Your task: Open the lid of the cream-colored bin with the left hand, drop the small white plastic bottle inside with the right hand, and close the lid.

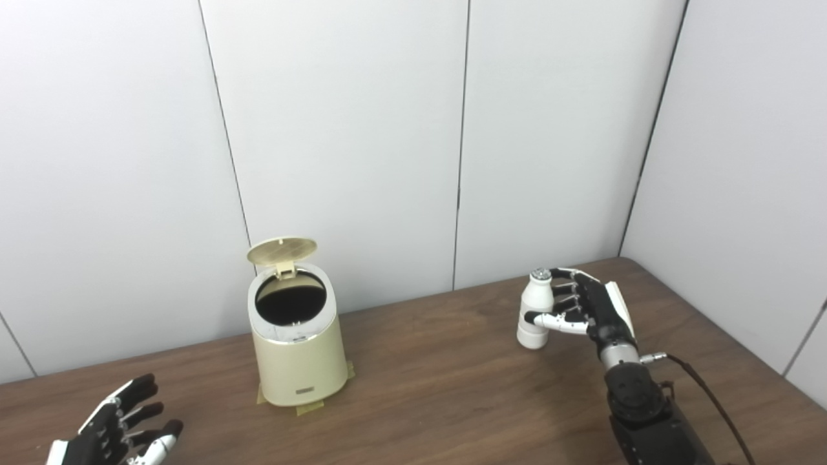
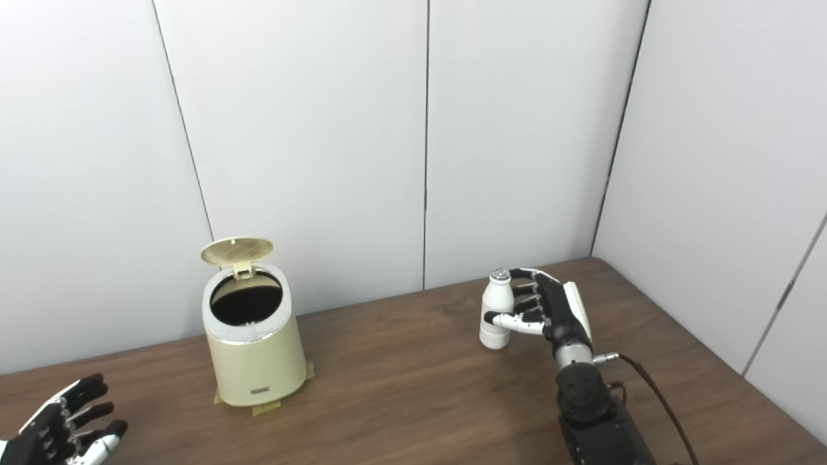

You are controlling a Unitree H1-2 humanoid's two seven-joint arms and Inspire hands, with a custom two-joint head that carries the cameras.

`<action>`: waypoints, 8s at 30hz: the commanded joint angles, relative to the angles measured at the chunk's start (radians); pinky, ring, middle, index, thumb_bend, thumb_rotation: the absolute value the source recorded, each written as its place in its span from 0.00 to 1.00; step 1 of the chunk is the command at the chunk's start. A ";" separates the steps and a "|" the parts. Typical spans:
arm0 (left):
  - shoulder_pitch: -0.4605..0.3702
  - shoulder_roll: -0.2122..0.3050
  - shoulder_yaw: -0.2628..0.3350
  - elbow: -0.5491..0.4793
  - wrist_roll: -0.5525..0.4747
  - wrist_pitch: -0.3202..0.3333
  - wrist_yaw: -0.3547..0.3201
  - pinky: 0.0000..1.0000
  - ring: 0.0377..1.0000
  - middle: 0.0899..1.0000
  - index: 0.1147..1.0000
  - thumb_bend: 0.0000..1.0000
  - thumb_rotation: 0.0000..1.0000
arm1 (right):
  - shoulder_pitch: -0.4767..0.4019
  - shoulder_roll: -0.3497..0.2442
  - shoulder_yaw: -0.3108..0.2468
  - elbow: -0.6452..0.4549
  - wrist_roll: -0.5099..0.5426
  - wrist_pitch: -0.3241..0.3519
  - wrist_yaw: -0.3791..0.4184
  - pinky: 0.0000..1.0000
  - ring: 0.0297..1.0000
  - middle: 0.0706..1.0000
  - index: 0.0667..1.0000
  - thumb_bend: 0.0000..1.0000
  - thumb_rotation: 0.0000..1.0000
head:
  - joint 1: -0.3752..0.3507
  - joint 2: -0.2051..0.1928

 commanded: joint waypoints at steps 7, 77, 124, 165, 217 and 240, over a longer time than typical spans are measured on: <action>-0.031 0.008 0.000 -0.046 0.001 -0.002 0.003 0.63 0.77 0.83 0.83 0.52 0.05 | -0.051 -0.027 0.015 0.004 -0.025 -0.056 -0.028 0.26 0.30 0.37 0.47 0.52 0.00 | 0.003 0.008; -0.043 -0.098 -0.066 0.118 0.069 -0.174 0.056 0.64 0.74 0.79 0.79 0.69 0.23 | -0.381 0.288 0.299 -0.244 -0.202 0.002 0.098 0.34 0.41 0.43 0.45 0.53 0.00 | 0.431 -0.007; -0.030 -0.128 -0.070 0.072 0.077 -0.134 0.061 0.65 0.76 0.81 0.81 0.70 0.24 | -0.422 0.319 0.363 0.009 -0.209 -0.151 0.090 0.28 0.34 0.37 0.48 0.52 0.00 | 0.473 0.011; -0.030 -0.127 -0.078 0.067 0.080 -0.119 0.055 0.63 0.75 0.80 0.79 0.71 0.21 | -0.338 0.236 0.395 -0.178 -0.215 -0.073 0.270 0.41 0.53 0.66 0.68 0.84 0.00 | 0.469 0.026; -0.256 0.029 -0.128 -0.028 0.180 -0.102 -0.029 0.69 0.83 0.87 0.89 0.85 0.37 | 0.109 0.255 0.126 -0.209 0.225 -0.293 0.297 0.62 0.69 0.79 0.84 0.87 0.27 | 0.495 0.046; -0.664 0.073 -0.303 0.245 0.430 -0.062 -0.071 0.90 1.00 1.00 0.99 0.90 0.43 | 0.129 0.263 0.133 -0.273 0.216 -0.259 0.298 0.61 0.67 0.77 0.80 0.85 0.26 | 0.478 0.042</action>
